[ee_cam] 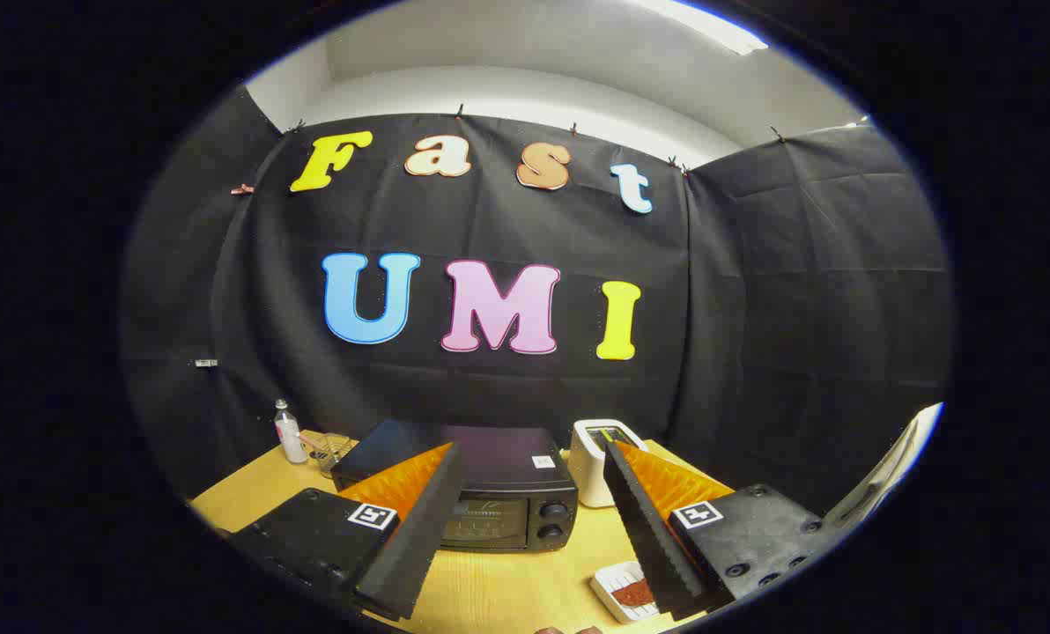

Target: Open the toaster oven, put the food inside, and close the toaster oven door.

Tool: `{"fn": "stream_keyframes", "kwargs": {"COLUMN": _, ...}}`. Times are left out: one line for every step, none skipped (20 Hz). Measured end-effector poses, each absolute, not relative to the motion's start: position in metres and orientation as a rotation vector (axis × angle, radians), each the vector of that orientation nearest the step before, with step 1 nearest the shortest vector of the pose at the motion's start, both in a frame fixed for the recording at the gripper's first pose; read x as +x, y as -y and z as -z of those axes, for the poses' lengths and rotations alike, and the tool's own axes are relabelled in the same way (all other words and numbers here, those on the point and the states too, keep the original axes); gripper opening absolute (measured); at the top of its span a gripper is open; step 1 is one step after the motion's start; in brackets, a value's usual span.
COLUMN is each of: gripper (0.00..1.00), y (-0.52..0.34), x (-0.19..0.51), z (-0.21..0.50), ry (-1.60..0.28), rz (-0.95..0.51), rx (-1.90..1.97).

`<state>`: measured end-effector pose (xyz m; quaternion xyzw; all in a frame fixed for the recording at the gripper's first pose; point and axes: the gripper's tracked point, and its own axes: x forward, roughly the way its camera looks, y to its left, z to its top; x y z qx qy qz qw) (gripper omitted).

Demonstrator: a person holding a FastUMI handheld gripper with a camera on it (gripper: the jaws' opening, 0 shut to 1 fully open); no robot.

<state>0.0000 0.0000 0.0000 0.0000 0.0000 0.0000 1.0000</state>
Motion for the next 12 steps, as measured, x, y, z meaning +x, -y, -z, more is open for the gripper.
{"fn": "stream_keyframes", "kwargs": {"gripper": 0.97, "y": -0.001, "x": 0.000, "z": 0.002, "ry": -0.006, "rz": 0.001, "rx": 0.005}}
{"fn": "stream_keyframes", "kwargs": {"gripper": 0.97, "y": -0.004, "x": 0.000, "z": 0.002, "ry": -0.007, "rz": -0.002, "rx": 0.003}}
{"fn": "stream_keyframes", "kwargs": {"gripper": 0.97, "y": -0.005, "x": 0.000, "z": 0.003, "ry": -0.007, "rz": -0.006, "rx": -0.005}}
{"fn": "stream_keyframes", "kwargs": {"gripper": 0.97, "y": -0.007, "x": -0.001, "z": 0.003, "ry": -0.006, "rz": -0.012, "rx": -0.014}}
{"fn": "stream_keyframes", "kwargs": {"gripper": 0.97, "y": -0.008, "x": -0.001, "z": 0.004, "ry": -0.006, "rz": -0.017, "rx": -0.022}}
{"fn": "stream_keyframes", "kwargs": {"gripper": 0.97, "y": -0.010, "x": -0.002, "z": 0.005, "ry": -0.006, "rz": -0.023, "rx": -0.027}}
{"fn": "stream_keyframes", "kwargs": {"gripper": 0.97, "y": -0.011, "x": -0.002, "z": 0.006, "ry": -0.008, "rz": -0.029, "rx": -0.029}}
{"fn": "stream_keyframes", "kwargs": {"gripper": 0.97, "y": -0.014, "x": -0.002, "z": 0.008, "ry": -0.012, "rz": -0.035, "rx": -0.029}}
{"fn": "stream_keyframes", "kwargs": {"gripper": 0.97, "y": -0.016, "x": -0.003, "z": 0.008, "ry": -0.014, "rz": -0.041, "rx": -0.028}}
{"fn": "stream_keyframes", "kwargs": {"gripper": 0.97, "y": -0.018, "x": -0.003, "z": 0.010, "ry": -0.018, "rz": -0.047, "rx": -0.030}}
{"fn": "stream_keyframes", "kwargs": {"gripper": 0.97, "y": -0.021, "x": -0.003, "z": 0.010, "ry": -0.021, "rz": -0.054, "rx": -0.034}}
{"fn": "stream_keyframes", "kwargs": {"gripper": 0.97, "y": -0.024, "x": -0.004, "z": 0.010, "ry": -0.022, "rz": -0.063, "rx": -0.038}}
